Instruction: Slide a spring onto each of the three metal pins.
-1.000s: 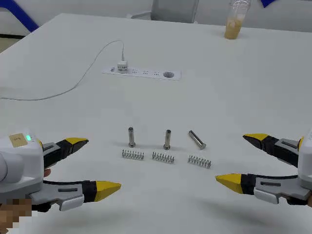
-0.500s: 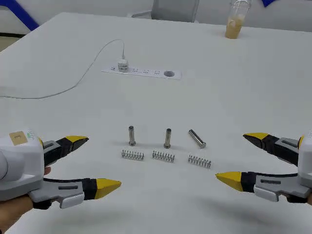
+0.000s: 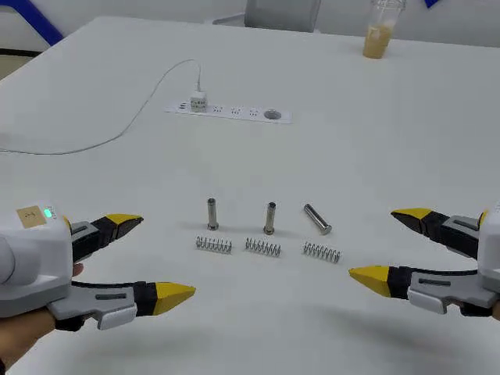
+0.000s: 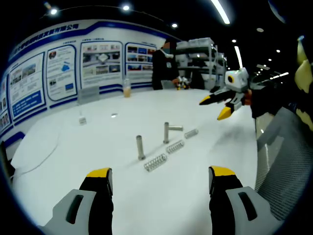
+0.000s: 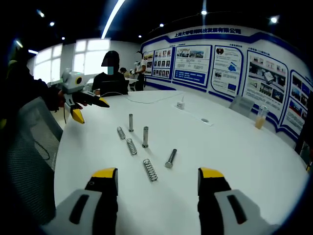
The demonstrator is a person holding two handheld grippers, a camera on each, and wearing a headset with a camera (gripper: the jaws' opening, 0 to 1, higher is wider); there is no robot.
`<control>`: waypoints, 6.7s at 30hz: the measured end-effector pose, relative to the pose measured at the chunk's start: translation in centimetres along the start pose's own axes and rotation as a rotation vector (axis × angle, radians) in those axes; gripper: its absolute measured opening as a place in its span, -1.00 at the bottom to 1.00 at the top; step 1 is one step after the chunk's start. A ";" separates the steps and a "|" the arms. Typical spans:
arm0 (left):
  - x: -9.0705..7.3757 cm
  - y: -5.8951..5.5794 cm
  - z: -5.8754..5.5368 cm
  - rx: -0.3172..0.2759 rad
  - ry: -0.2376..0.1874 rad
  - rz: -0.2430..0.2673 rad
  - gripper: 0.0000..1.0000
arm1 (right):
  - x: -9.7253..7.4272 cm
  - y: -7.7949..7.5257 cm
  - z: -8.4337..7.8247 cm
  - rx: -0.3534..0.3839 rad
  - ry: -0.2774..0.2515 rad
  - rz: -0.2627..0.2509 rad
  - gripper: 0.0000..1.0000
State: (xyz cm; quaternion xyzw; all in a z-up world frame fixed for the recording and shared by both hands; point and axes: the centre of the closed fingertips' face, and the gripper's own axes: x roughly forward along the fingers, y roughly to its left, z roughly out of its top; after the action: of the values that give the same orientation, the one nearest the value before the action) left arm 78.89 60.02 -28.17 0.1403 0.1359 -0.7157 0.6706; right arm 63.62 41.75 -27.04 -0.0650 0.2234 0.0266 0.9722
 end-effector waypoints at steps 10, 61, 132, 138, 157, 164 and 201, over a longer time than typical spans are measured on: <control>0.0 0.0 0.0 0.002 0.001 0.001 0.64 | 0.6 -0.8 0.2 0.001 0.026 -0.004 0.25; 0.1 -0.1 -0.2 0.004 0.013 -0.006 0.62 | 11.6 -4.0 0.3 0.066 0.273 -0.036 -0.52; 0.2 -0.5 0.2 0.008 0.007 -0.016 0.59 | 8.9 -3.0 0.8 0.167 0.260 -0.092 -0.82; 0.2 -0.5 0.2 0.008 0.005 -0.015 0.59 | 8.1 -2.6 0.7 0.161 0.252 -0.099 -0.82; 0.2 -0.6 0.3 0.013 0.006 -0.017 0.59 | 7.2 -2.5 0.1 0.122 0.254 -0.101 -0.81; 0.2 -0.6 0.3 0.012 0.005 -0.017 0.60 | 7.2 -2.6 0.1 0.119 0.252 -0.097 -0.75; 0.3 -0.8 0.2 0.016 0.007 -0.025 0.60 | 6.5 1.5 -1.3 0.020 0.319 0.090 -0.71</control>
State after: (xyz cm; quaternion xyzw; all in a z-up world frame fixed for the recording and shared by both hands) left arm 78.08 59.70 -28.09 0.1466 0.1341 -0.7245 0.6600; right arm 68.82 43.25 -31.20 -0.0486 0.3778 0.0573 0.9228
